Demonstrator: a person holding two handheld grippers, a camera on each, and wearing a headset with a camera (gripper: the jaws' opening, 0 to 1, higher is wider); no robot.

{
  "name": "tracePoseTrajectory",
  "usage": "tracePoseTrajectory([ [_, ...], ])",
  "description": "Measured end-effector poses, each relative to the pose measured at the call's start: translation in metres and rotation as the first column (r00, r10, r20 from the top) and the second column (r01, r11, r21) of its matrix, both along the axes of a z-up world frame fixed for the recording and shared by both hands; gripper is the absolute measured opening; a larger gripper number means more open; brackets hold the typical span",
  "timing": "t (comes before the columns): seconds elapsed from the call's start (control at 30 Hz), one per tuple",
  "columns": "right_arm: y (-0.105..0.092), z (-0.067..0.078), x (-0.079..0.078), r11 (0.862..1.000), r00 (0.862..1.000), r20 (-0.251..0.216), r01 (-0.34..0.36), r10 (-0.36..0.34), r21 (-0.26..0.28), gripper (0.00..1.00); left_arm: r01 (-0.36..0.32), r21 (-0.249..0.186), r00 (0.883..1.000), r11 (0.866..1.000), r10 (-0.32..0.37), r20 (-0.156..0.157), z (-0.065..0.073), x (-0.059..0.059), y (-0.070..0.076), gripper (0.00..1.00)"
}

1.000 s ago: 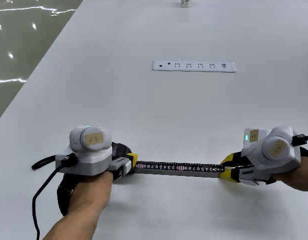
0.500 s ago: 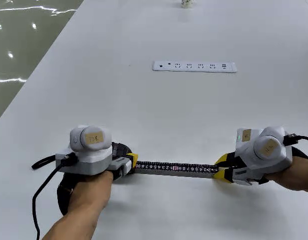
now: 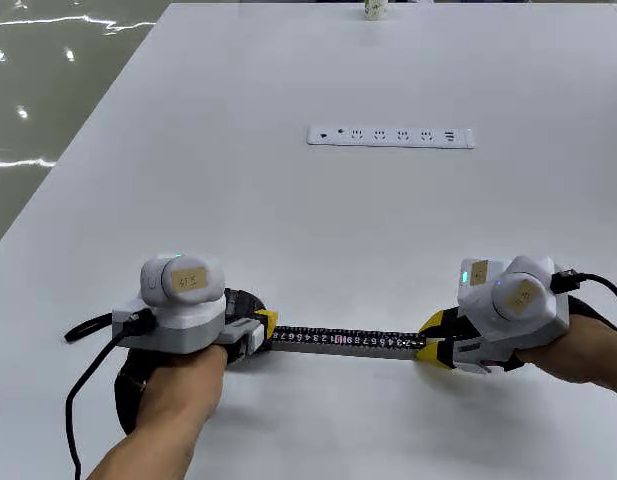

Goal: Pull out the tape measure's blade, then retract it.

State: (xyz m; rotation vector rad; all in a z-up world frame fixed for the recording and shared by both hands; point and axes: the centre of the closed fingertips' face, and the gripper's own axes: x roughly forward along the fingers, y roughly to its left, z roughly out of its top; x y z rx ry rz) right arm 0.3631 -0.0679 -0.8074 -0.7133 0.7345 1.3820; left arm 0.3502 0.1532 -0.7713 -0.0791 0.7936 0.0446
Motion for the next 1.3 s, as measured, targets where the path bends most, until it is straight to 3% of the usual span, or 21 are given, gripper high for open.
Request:
tracePoseTrajectory([
  [1.3,0.033,-0.001,-0.003,1.000,1.000,-0.027,-0.008,0.009,0.020,0.10,-0.005,-0.014,1.000,1.000,0.005,-0.003,0.000,0.000,0.000,0.54],
])
